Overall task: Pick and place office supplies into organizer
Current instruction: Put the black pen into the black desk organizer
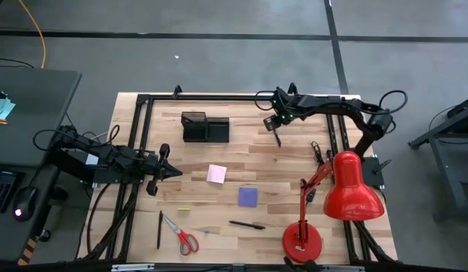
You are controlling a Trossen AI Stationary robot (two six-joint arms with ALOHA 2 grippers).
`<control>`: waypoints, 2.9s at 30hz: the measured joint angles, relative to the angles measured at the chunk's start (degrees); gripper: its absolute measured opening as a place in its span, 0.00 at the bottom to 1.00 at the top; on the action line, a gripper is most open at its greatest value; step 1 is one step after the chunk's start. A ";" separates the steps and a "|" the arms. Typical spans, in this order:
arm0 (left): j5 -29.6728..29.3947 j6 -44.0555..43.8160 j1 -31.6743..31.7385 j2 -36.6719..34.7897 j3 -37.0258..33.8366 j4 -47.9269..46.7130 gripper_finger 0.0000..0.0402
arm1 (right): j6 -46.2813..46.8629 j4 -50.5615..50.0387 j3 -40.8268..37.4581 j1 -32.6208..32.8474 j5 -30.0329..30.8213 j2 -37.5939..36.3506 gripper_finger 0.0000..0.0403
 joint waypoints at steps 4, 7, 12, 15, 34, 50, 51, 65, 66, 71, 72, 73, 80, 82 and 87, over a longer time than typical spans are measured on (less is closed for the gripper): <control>0.01 -0.03 -0.01 0.00 0.00 0.20 0.00 | -0.90 0.74 -0.02 0.09 0.71 1.71 0.34; 0.00 -0.02 -0.02 0.00 0.00 0.26 0.00 | -1.12 3.33 -0.02 -0.12 0.57 1.88 0.34; -0.37 0.00 -0.02 0.00 -0.02 0.27 0.00 | -1.22 4.13 0.02 -0.55 0.14 3.03 0.34; -0.37 -0.01 -0.01 0.00 -0.01 0.22 0.00 | -1.95 3.94 0.02 -0.53 -0.01 4.23 0.34; -0.37 0.00 0.00 0.00 0.00 0.09 0.00 | -3.09 2.43 0.09 -0.25 1.05 5.91 0.34; -0.37 0.00 -0.02 0.00 0.00 0.02 0.00 | -3.53 1.46 0.99 0.11 0.99 8.91 0.14; -0.37 0.00 0.00 0.00 -0.01 0.02 0.00 | -3.53 1.37 1.24 0.28 1.09 8.95 0.11; -0.37 0.00 -0.02 0.00 0.00 0.02 0.00 | -4.92 4.18 3.72 1.61 0.21 9.23 0.01; -0.37 0.00 -0.02 0.00 0.00 0.02 0.00 | -5.07 4.98 3.72 1.97 0.18 9.27 0.01; -0.37 0.00 -0.02 0.00 -0.01 0.02 0.00 | -5.11 8.59 3.72 3.91 -2.38 9.41 0.02; -0.37 0.00 -0.02 0.00 0.00 0.02 0.00 | -5.11 9.01 3.72 4.28 -2.58 9.41 0.02; -0.37 0.00 -0.02 0.00 0.00 0.02 0.00 | -5.12 9.44 3.72 4.68 -2.83 9.41 0.02; -0.37 0.00 -0.02 0.00 0.00 0.02 0.00 | -6.38 9.09 6.73 7.55 -0.58 9.37 0.02; -0.37 0.00 0.00 0.00 0.00 0.02 0.00 | -7.36 9.01 8.37 8.53 0.51 9.35 0.02; -0.37 0.00 -0.01 0.00 -0.01 0.02 0.00 | -9.28 7.89 13.59 10.74 2.53 9.26 0.01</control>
